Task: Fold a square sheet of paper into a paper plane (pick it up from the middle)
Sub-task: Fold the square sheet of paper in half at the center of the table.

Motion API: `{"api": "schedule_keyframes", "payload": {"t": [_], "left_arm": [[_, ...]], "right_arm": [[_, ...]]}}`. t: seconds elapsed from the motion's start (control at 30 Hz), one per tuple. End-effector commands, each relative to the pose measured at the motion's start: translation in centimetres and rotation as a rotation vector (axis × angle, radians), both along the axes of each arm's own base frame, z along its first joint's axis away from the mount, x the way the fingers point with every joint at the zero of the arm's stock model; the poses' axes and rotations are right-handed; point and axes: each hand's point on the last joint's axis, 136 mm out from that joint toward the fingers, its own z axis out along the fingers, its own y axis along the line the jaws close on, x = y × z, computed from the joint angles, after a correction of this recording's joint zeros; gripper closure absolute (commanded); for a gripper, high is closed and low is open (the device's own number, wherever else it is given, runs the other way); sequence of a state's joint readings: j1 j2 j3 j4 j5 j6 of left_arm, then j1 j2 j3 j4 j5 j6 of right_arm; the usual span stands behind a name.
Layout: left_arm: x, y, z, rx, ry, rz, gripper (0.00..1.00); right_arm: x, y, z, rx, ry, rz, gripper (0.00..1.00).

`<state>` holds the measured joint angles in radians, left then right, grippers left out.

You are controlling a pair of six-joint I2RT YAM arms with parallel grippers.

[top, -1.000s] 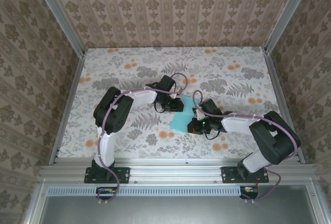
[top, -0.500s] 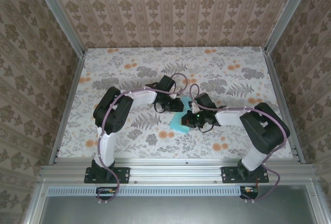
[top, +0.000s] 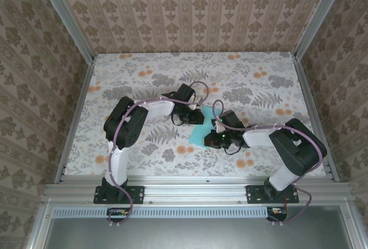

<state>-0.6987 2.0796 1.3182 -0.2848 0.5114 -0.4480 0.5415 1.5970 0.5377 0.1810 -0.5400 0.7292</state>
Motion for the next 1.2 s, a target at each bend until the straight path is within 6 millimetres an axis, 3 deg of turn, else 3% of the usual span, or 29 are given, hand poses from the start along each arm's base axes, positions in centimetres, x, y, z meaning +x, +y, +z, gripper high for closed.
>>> {"api": "schedule_keyframes", "payload": {"t": [0.0, 0.17, 0.33, 0.5, 0.63, 0.9, 1.17], "left_arm": [[-3.5, 7.7, -9.6, 0.367, 0.139, 0.024, 0.80], [-3.4, 7.9, -9.5, 0.367, 0.139, 0.025, 0.80], [-3.4, 7.8, -9.5, 0.360, 0.141, 0.024, 0.80], [-3.2, 7.5, -9.2, 0.349, 0.138, 0.024, 0.80], [-3.1, 7.3, -9.0, 0.342, 0.136, 0.024, 0.80], [-3.2, 7.1, -8.7, 0.334, 0.134, 0.023, 0.80], [-3.3, 7.3, -8.5, 0.337, 0.132, 0.021, 0.80]], "right_arm": [[-6.3, -2.4, -3.4, -0.105, 0.206, 0.050, 0.94], [-7.3, -3.4, -3.1, -0.151, 0.208, 0.062, 0.94], [-6.3, -3.0, -0.7, -0.122, 0.159, 0.050, 0.94], [-1.5, -1.7, 4.0, 0.036, 0.032, -0.066, 0.94], [2.5, -2.0, 5.5, 0.074, -0.032, -0.150, 0.94], [7.9, -2.7, 3.8, 0.047, -0.049, -0.217, 0.94], [8.8, -4.4, -0.3, -0.033, 0.007, -0.225, 0.94]]}}
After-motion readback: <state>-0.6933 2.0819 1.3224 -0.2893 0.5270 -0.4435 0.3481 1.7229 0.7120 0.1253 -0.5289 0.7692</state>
